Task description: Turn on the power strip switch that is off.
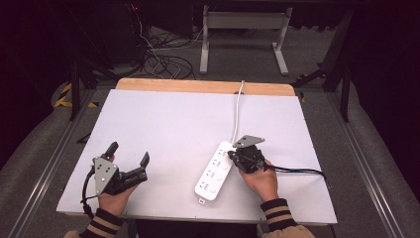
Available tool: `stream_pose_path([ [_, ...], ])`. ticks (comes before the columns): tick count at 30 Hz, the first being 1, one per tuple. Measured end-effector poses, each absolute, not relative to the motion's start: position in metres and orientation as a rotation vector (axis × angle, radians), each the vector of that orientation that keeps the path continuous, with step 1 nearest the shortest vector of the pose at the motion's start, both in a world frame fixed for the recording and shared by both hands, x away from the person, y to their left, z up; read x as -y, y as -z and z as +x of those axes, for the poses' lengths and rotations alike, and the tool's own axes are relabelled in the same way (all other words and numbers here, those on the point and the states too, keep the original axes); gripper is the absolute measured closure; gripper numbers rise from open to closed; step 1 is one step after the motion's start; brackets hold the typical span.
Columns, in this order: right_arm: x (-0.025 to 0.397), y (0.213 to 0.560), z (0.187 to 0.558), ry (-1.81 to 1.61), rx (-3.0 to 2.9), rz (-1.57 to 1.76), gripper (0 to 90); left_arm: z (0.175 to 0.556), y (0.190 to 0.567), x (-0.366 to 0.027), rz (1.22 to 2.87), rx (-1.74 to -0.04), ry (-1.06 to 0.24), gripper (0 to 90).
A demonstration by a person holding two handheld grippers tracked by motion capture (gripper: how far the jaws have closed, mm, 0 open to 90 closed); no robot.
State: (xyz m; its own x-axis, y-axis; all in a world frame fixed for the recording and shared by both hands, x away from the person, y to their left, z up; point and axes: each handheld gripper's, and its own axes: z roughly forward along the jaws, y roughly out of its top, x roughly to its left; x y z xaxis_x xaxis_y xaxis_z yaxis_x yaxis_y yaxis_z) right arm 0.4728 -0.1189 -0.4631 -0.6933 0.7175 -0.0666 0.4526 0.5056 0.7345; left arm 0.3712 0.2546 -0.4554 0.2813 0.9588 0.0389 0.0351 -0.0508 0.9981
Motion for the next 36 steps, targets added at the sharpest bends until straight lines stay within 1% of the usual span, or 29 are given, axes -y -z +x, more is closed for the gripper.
stream_pose_path([
  [36, 0.1228, 0.4630, 0.4715, -1.010, -2.359, 0.969, 90.0, 0.3715, 0.4545, -0.2543, 1.393, -0.998, -0.997, 0.9],
])
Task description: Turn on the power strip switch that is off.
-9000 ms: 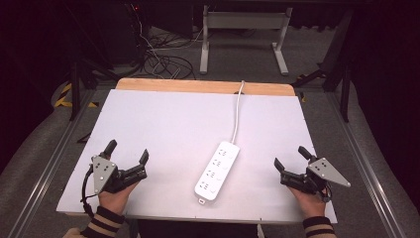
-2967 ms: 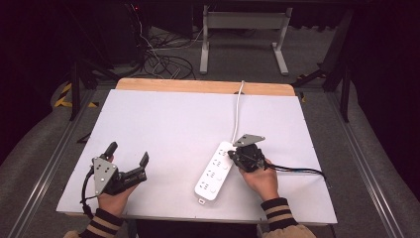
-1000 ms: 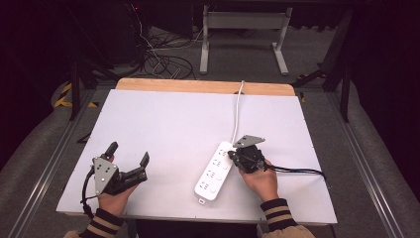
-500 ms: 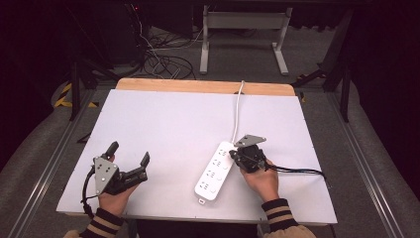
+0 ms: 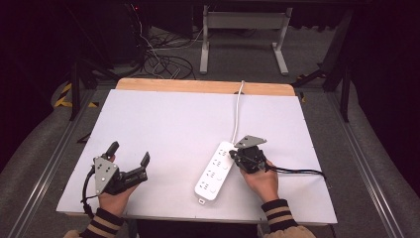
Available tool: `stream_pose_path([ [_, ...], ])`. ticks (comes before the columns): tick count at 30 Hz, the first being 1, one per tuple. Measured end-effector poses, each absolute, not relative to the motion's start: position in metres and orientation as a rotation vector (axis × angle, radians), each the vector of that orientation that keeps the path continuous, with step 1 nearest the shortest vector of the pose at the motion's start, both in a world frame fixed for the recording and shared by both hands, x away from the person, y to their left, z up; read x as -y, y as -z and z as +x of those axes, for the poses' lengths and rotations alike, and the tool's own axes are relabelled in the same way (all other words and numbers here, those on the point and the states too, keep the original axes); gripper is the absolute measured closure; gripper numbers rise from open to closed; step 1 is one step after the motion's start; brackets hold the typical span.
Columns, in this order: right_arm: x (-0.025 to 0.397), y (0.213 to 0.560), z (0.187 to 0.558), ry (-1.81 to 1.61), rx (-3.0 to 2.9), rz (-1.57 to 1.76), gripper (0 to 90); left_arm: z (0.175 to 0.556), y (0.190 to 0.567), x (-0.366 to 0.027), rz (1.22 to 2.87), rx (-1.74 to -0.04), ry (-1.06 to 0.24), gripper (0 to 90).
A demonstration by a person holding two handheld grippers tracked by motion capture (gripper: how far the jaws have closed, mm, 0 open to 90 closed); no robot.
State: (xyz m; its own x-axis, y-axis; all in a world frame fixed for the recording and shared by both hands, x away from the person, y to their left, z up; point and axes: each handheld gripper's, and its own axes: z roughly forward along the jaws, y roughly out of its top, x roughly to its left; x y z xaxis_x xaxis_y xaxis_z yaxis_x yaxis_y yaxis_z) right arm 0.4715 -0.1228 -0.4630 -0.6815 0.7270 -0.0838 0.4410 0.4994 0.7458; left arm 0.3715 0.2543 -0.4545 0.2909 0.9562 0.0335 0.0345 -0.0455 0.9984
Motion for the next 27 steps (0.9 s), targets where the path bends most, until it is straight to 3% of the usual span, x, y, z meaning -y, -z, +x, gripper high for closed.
stream_pose_path([
  [18, 0.137, 0.443, 0.463, -1.265, -2.166, 0.912, 90.0, 0.372, 0.454, -0.256, 1.388, -0.999, -0.996, 0.9],
  [27, 0.159, 0.425, 0.439, -1.585, -1.866, 0.768, 90.0, 0.372, 0.454, -0.257, 1.381, -1.003, -1.000, 0.9],
])
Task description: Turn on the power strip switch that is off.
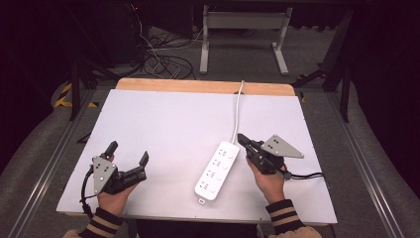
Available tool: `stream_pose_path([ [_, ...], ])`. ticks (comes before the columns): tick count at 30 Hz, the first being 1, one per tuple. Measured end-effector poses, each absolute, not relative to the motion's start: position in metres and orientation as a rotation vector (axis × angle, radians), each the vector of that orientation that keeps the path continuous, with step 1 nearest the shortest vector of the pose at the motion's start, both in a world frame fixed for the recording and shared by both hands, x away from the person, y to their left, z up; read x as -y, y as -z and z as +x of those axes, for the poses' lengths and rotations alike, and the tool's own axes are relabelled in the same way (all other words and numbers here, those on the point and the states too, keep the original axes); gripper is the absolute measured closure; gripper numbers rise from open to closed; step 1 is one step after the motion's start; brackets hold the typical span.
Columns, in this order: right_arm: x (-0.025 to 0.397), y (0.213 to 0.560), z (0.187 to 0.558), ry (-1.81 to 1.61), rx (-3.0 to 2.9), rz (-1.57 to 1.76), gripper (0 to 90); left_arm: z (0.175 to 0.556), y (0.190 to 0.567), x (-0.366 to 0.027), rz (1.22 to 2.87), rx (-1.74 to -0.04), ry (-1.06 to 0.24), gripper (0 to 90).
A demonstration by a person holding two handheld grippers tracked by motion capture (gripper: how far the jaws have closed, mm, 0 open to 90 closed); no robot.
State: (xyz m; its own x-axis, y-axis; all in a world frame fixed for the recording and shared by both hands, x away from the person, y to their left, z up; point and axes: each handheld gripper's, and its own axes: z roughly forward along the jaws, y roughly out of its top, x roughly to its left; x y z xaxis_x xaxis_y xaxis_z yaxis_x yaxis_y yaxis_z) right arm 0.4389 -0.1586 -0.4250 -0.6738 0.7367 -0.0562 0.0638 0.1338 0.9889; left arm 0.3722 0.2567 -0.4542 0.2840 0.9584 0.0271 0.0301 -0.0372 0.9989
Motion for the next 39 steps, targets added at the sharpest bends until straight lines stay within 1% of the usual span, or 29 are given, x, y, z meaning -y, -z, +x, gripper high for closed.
stream_pose_path([
  [2, 0.170, 0.425, 0.425, -1.613, -1.789, 0.704, 90.0, 0.373, 0.454, -0.257, 1.381, -1.006, -1.003, 0.9],
  [10, 0.206, 0.431, 0.401, -1.692, -1.664, 0.676, 90.0, 0.372, 0.454, -0.257, 1.383, -1.003, -1.005, 0.9],
  [15, 0.217, 0.429, 0.395, -1.701, -1.614, 0.695, 90.0, 0.372, 0.454, -0.259, 1.370, -1.017, -0.999, 0.9],
  [26, 0.216, 0.433, 0.395, -1.675, -1.611, 0.701, 90.0, 0.372, 0.453, -0.258, 1.374, -1.007, -1.002, 0.9],
  [27, 0.216, 0.434, 0.395, -1.670, -1.602, 0.701, 83.1, 0.372, 0.453, -0.258, 1.374, -1.007, -1.000, 0.9],
  [28, 0.216, 0.434, 0.395, -1.670, -1.602, 0.701, 83.1, 0.372, 0.453, -0.258, 1.374, -1.006, -1.001, 0.9],
  [29, 0.217, 0.434, 0.396, -1.670, -1.604, 0.709, 79.0, 0.372, 0.453, -0.258, 1.375, -1.006, -1.000, 0.9],
  [30, 0.217, 0.434, 0.396, -1.670, -1.604, 0.709, 79.0, 0.372, 0.453, -0.257, 1.376, -1.005, -0.998, 0.9],
  [31, 0.217, 0.434, 0.396, -1.673, -1.606, 0.706, 75.0, 0.372, 0.453, -0.257, 1.376, -1.005, -0.997, 0.9],
  [32, 0.217, 0.434, 0.396, -1.673, -1.606, 0.706, 75.0, 0.372, 0.453, -0.257, 1.376, -1.005, -0.997, 0.9],
  [33, 0.217, 0.434, 0.396, -1.671, -1.604, 0.707, 70.4, 0.372, 0.453, -0.257, 1.376, -1.005, -0.997, 0.9],
  [34, 0.217, 0.434, 0.396, -1.671, -1.604, 0.707, 70.4, 0.372, 0.453, -0.257, 1.376, -1.006, -0.997, 0.9],
  [39, 0.217, 0.435, 0.399, -1.665, -1.572, 0.719, 39.6, 0.372, 0.453, -0.258, 1.373, -1.007, -0.994, 0.8],
])
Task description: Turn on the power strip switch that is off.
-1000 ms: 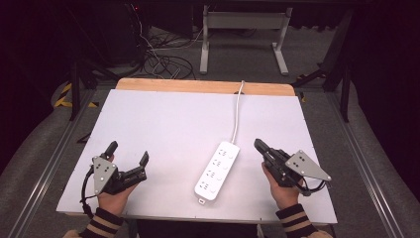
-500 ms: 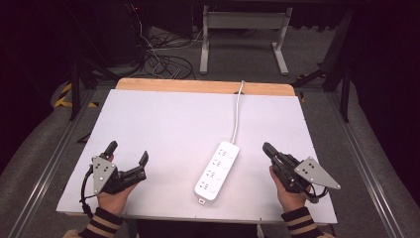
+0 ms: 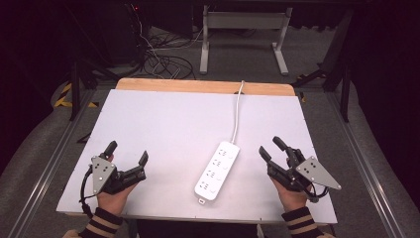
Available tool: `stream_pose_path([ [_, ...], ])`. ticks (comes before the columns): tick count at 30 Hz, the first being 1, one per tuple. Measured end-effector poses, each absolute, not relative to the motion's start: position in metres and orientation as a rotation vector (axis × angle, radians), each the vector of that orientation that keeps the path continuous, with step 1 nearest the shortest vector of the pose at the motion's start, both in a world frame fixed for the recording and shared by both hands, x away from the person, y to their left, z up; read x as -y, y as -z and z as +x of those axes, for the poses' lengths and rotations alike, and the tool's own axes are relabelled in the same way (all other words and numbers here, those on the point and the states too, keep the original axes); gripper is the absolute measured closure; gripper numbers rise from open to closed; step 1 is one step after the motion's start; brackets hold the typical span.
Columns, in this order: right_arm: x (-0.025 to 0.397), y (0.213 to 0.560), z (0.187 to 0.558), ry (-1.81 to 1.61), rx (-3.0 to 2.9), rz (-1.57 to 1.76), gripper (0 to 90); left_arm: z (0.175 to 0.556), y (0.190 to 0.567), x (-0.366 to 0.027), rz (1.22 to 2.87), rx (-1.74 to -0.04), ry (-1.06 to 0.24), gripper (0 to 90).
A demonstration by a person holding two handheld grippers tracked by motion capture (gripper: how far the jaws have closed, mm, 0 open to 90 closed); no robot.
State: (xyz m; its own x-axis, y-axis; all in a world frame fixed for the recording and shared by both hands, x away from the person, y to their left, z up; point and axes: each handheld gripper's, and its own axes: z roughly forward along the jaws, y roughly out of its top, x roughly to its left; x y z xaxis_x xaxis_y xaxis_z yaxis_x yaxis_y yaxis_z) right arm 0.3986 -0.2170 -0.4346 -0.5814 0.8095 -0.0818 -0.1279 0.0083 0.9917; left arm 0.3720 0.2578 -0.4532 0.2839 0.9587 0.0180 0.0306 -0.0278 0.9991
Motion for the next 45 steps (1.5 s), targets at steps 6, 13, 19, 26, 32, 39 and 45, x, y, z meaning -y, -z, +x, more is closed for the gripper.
stream_pose_path([
  [6, 0.2162, 0.4378, 0.4043, -1.635, -1.512, 0.787, 4.4, 0.3718, 0.4530, -0.2577, 1.372, -1.005, -0.995, 0.7],
  [13, 0.2183, 0.4393, 0.4064, -1.623, -1.511, 0.785, 3.8, 0.3719, 0.4529, -0.2582, 1.374, -1.003, -0.994, 0.7],
  [19, 0.2181, 0.4395, 0.4076, -1.617, -1.546, 0.804, 5.2, 0.3717, 0.4529, -0.2577, 1.374, -1.004, -0.996, 0.7],
  [26, 0.2184, 0.4395, 0.4077, -1.605, -1.539, 0.808, 4.8, 0.3718, 0.4530, -0.2577, 1.373, -1.005, -0.994, 0.7],
  [32, 0.2183, 0.4400, 0.4080, -1.592, -1.539, 0.816, 4.1, 0.3720, 0.4530, -0.2574, 1.374, -1.004, -0.994, 0.7],
  [39, 0.2183, 0.4399, 0.4082, -1.593, -1.544, 0.822, 4.1, 0.3721, 0.4531, -0.2571, 1.378, -1.000, -0.995, 0.7],
  [45, 0.2182, 0.4403, 0.4084, -1.584, -1.547, 0.827, 4.2, 0.3722, 0.4530, -0.2570, 1.379, -0.999, -0.995, 0.7],
])
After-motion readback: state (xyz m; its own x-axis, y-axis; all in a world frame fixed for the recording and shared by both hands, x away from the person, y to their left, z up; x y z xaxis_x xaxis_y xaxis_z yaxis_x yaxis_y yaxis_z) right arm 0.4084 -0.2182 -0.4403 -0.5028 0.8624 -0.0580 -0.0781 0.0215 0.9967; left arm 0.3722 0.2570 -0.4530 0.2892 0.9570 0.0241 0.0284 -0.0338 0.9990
